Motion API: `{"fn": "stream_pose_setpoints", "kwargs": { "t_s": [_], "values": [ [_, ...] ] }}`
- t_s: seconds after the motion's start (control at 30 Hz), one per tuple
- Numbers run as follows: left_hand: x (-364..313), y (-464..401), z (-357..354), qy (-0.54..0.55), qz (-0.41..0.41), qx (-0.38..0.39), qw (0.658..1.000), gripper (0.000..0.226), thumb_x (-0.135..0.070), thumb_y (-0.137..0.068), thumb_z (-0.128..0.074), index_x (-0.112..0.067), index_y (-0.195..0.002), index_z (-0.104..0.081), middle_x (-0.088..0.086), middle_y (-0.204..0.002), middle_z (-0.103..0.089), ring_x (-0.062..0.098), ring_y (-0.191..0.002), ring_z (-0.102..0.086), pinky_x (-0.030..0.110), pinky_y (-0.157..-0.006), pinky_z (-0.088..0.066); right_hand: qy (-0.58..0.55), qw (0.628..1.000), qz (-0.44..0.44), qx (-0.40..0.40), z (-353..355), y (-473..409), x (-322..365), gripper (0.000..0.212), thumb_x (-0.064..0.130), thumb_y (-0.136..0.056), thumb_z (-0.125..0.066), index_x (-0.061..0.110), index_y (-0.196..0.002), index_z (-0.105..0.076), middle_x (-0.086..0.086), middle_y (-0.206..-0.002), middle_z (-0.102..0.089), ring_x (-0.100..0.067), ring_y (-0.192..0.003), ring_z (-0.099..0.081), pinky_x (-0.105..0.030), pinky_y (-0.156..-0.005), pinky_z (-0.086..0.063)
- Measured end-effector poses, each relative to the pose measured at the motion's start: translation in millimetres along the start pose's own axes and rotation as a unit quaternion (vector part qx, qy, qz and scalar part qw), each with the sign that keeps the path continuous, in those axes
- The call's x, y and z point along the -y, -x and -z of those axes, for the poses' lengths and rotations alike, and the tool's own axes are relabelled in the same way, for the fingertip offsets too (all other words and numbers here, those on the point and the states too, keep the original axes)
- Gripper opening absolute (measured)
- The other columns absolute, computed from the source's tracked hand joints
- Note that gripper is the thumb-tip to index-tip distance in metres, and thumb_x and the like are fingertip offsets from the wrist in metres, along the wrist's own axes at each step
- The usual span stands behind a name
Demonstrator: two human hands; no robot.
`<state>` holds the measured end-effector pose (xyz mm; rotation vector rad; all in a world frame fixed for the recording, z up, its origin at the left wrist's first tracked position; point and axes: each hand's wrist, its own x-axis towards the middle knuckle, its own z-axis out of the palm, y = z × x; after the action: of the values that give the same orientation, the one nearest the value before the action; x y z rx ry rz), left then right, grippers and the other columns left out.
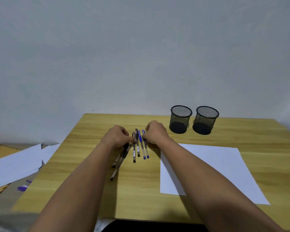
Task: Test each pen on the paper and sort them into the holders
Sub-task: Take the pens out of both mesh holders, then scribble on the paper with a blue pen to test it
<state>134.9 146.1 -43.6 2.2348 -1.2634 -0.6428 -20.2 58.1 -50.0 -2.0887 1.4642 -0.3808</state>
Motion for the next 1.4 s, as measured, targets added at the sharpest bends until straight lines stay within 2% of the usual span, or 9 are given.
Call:
{"fn": "stream_pose_setpoints", "kwargs": {
  "t_s": [0.17,0.4,0.6,0.73,0.87,0.97,1.07,1.27,1.4],
  "values": [
    [6.9,-0.2,-1.0,-0.051,-0.012,-0.031,0.998,0.029,-0.042,-0.079,-0.083,-0.023,-0.092,-0.066,-0.002,-0.096,-0.070,0.020,-0.091,-0.066,0.041,-0.087,-0.058,0.015,1.000,-0.017,-0.014,-5.1,-2.9,6.5,0.019,0.019,-0.090,-0.076,0.013,-0.087,-0.057,-0.008,-0.093,-0.065,-0.029,-0.081,-0.062,-0.028,-0.050,-0.037],
    [7.5,9.6,3.5,-0.071,-0.016,-0.075,0.995,0.039,-0.053,-0.084,-0.069,-0.025,-0.112,-0.069,-0.002,-0.110,-0.072,0.021,-0.098,-0.067,0.043,-0.090,-0.057,-0.022,0.999,-0.023,-0.012,3.5,3.3,14.6,0.035,0.023,-0.088,-0.081,0.014,-0.075,-0.050,-0.004,-0.079,-0.055,-0.030,-0.083,-0.060,-0.028,-0.050,-0.033],
    [-31.8,29.9,22.1,-0.031,-0.125,-0.104,0.986,0.037,-0.035,-0.094,-0.068,-0.023,-0.129,-0.065,-0.001,-0.122,-0.068,0.019,-0.104,-0.065,0.038,-0.093,-0.053,-0.195,0.981,0.006,0.001,52.0,23.7,10.8,0.009,0.013,-0.089,-0.079,0.005,-0.089,-0.075,-0.013,-0.083,-0.076,-0.028,-0.071,-0.077,-0.039,-0.070,-0.062],
    [-67.1,52.9,24.0,-0.035,-0.219,-0.085,0.971,0.047,-0.027,-0.093,-0.069,-0.029,-0.138,-0.059,-0.005,-0.128,-0.064,0.015,-0.096,-0.066,0.039,-0.092,-0.054,-0.278,0.956,0.038,0.083,102.4,53.8,-0.3,0.030,-0.001,-0.090,-0.080,0.002,-0.119,-0.071,-0.014,-0.084,-0.073,-0.014,-0.057,-0.071,-0.023,-0.048,-0.046],
    [-91.5,71.5,15.0,-0.078,-0.278,-0.074,0.954,0.025,-0.028,-0.090,-0.071,-0.028,-0.115,-0.074,-0.008,-0.110,-0.072,0.014,-0.096,-0.066,0.038,-0.087,-0.055,-0.284,0.951,0.040,0.118,139.1,83.5,-12.1,0.029,0.001,-0.088,-0.083,0.006,-0.115,-0.073,-0.005,-0.072,-0.078,-0.013,-0.061,-0.075,-0.023,-0.050,-0.046],
    [-104.5,84.9,8.4,-0.105,-0.303,-0.077,0.944,0.018,-0.031,-0.093,-0.068,-0.026,-0.108,-0.077,-0.008,-0.096,-0.071,0.015,-0.090,-0.065,0.037,-0.078,-0.054,-0.313,0.941,0.026,0.125,159.2,101.2,-30.4,0.029,0.004,-0.089,-0.083,0.000,-0.116,-0.073,-0.012,-0.085,-0.080,-0.020,-0.069,-0.076,-0.030,-0.061,-0.053],
    [-112.8,92.8,5.8,-0.117,-0.303,-0.073,0.943,0.019,-0.034,-0.096,-0.063,-0.026,-0.105,-0.078,-0.006,-0.083,-0.072,0.018,-0.078,-0.064,0.038,-0.070,-0.053,-0.350,0.931,0.013,0.107,178.4,115.5,-54.4,0.023,0.016,-0.094,-0.080,0.001,-0.112,-0.076,-0.009,-0.090,-0.077,-0.017,-0.070,-0.073,-0.025,-0.061,-0.054],
    [-142.6,106.0,-5.9,-0.029,-0.313,-0.026,0.949,0.022,-0.029,-0.097,-0.065,-0.016,-0.085,-0.078,-0.003,-0.070,-0.073,0.017,-0.069,-0.069,0.039,-0.072,-0.057,-0.533,0.843,-0.004,0.071,175.1,120.8,-77.5,0.015,0.029,-0.100,-0.074,0.014,-0.098,-0.073,0.002,-0.083,-0.070,-0.009,-0.064,-0.059,-0.019,-0.057,-0.046],
    [-164.3,113.3,-19.2,-0.024,-0.308,0.023,0.951,0.036,-0.033,-0.096,-0.062,-0.012,-0.069,-0.072,0.007,-0.067,-0.072,0.030,-0.068,-0.066,0.044,-0.070,-0.054,-0.493,0.870,-0.018,-0.014,154.3,124.8,-66.9,0.027,0.034,-0.107,-0.063,0.016,-0.089,-0.075,0.005,-0.065,-0.060,-0.008,-0.052,-0.046,-0.020,-0.048,-0.032]
  ]
}}
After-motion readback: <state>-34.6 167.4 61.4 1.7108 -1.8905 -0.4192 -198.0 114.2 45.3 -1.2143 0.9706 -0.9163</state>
